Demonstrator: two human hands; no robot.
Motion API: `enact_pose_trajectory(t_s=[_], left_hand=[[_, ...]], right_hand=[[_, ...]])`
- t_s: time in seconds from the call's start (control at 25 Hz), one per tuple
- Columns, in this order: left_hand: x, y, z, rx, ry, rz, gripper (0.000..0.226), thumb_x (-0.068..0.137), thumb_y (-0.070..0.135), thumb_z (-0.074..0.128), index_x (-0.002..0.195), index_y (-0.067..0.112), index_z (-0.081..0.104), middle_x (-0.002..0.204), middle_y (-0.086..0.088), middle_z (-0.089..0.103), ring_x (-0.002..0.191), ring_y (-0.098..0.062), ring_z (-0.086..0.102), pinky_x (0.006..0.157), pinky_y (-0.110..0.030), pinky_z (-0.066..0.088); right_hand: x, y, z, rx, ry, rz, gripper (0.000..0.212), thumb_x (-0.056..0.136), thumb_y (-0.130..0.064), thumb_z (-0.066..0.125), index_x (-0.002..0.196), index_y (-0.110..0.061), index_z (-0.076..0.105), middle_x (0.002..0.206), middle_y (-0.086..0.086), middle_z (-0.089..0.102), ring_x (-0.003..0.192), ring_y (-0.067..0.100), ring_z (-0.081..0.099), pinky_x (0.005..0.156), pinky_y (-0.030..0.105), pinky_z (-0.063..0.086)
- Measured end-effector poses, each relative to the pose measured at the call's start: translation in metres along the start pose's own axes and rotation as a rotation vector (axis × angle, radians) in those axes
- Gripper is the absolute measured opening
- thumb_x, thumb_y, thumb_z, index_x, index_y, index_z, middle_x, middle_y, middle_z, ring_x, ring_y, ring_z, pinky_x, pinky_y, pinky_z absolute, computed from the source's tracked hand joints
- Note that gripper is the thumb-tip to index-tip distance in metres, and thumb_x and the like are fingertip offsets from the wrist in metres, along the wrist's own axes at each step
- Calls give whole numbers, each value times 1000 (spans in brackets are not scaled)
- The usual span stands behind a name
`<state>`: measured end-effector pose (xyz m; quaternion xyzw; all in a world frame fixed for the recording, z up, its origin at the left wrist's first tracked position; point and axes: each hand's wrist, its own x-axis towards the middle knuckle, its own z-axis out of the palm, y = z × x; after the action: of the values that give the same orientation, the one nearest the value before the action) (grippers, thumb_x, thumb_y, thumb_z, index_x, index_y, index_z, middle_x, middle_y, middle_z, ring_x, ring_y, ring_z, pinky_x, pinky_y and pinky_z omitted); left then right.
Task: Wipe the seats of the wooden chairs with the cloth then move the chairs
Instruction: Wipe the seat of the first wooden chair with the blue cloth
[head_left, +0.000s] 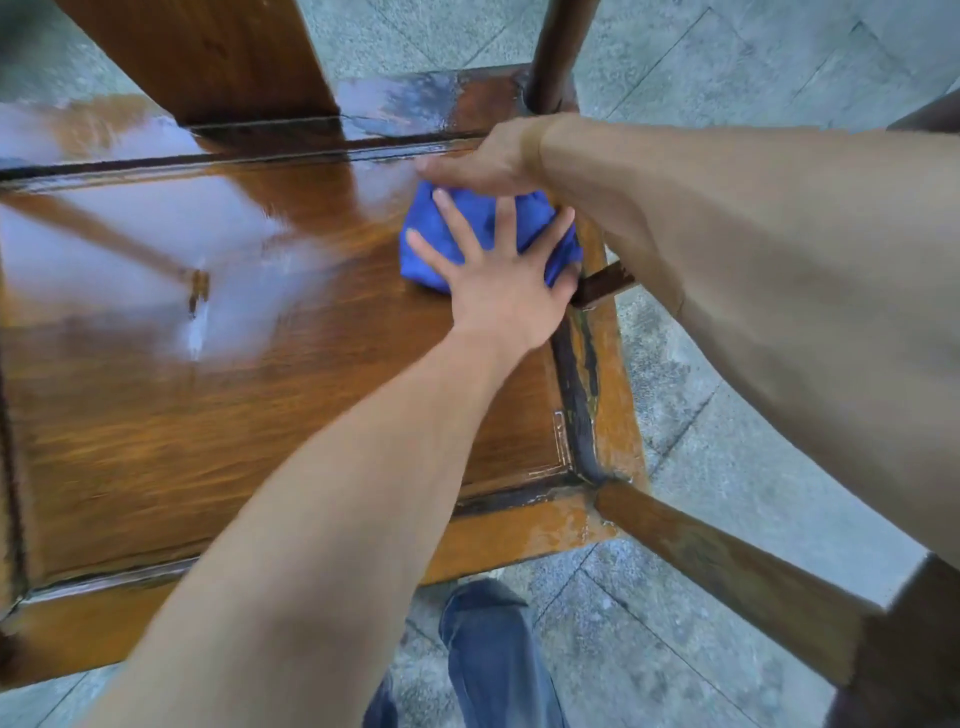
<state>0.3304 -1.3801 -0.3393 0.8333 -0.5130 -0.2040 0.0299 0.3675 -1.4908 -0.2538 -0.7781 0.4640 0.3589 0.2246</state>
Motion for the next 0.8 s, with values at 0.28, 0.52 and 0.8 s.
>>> enact_pose_trajectory(t_s=[0.28,0.52,0.8], left_hand=[[-131,-40,38,139,41,471,58,95,65,31,151,48,28,167,0,15,149,-54,-4,111,-76,1],[-230,-152,42,272,29,628,68,91,67,43,153,50,21,166,-1,18,149,-50,14,112,-75,15],[-265,-270,11,82,74,-397,67,87,69,34,151,54,19,169,-3,6,151,-48,3,116,-71,8]], right_hand=[[-7,10,56,61,120,-118,88,77,-90,33,152,-52,10,168,2,-7,152,41,-1,115,71,9],[-13,10,128,75,387,-48,81,77,-92,23,145,-63,-10,164,-6,-25,148,44,-23,104,82,-6],[-12,3,152,78,577,6,73,84,-86,12,150,-59,-1,167,-3,-11,152,38,-14,107,80,-5]])
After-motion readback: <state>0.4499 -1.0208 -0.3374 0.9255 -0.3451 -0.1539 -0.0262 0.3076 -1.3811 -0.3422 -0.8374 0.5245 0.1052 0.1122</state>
